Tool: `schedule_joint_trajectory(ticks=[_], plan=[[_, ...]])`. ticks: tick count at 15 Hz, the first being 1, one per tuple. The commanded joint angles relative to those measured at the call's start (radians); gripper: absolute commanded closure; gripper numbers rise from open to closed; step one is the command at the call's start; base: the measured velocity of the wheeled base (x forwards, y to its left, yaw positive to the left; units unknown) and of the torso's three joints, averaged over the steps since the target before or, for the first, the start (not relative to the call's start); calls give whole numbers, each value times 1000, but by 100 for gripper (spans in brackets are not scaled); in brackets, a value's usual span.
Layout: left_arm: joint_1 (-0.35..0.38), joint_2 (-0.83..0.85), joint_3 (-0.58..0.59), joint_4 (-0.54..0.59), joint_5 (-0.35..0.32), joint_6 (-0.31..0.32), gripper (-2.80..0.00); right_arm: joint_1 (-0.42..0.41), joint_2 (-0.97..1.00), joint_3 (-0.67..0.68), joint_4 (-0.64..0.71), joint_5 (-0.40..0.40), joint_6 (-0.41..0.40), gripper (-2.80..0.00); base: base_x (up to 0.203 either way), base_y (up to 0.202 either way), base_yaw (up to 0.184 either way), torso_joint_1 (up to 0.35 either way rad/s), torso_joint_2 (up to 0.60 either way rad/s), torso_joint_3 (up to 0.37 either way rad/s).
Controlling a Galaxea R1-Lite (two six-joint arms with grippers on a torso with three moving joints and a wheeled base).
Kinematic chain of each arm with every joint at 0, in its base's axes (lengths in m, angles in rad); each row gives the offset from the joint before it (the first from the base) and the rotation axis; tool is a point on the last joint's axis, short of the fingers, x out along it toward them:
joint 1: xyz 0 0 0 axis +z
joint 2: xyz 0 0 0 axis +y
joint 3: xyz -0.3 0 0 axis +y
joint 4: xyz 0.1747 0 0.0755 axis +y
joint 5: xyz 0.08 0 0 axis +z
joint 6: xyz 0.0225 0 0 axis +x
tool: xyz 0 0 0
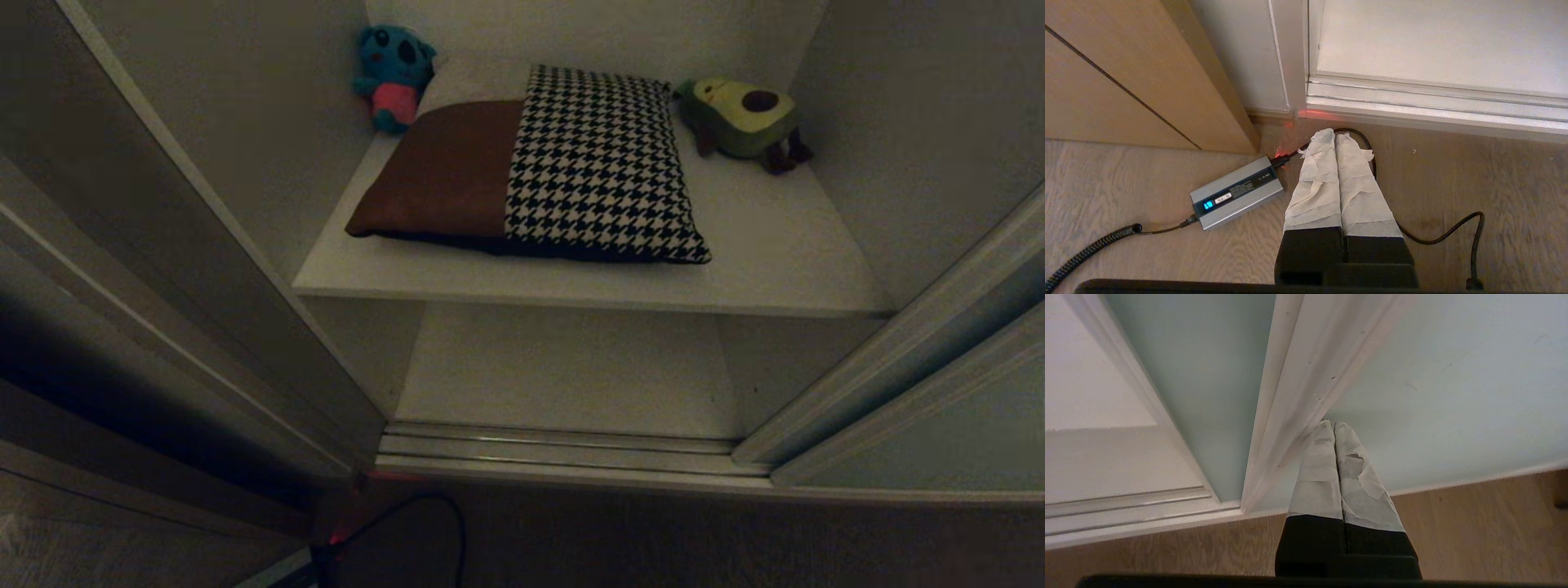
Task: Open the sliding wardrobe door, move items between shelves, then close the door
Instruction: Close the door
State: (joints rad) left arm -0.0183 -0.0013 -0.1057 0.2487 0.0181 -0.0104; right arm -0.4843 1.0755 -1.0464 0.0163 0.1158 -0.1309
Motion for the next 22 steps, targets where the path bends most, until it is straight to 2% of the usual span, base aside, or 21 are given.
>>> schedule_joint_trajectory(ticks=[1,5,9,16,20,22], plan=[[0,0,1,1,0,0,0,2,16,-20,-20,2,-3,0,0,0,0,0,0,0],[0,0,0,1,0,0,0,-4,10,-37,-22,21,-5,0,0,0,0,0,0,0],[0,0,0,1,0,0,0,-6,-71,10,13,20,-18,0,0,0,0,0,0,0],[0,0,1,1,0,0,0,-117,-3,-15,7,56,-16,0,0,0,0,0,0,0],[0,0,1,1,0,0,0,-108,16,-12,6,67,-7,0,0,0,0,0,0,0],[0,0,0,1,0,0,0,-56,26,-21,6,66,-4,0,0,0,0,0,0,0]])
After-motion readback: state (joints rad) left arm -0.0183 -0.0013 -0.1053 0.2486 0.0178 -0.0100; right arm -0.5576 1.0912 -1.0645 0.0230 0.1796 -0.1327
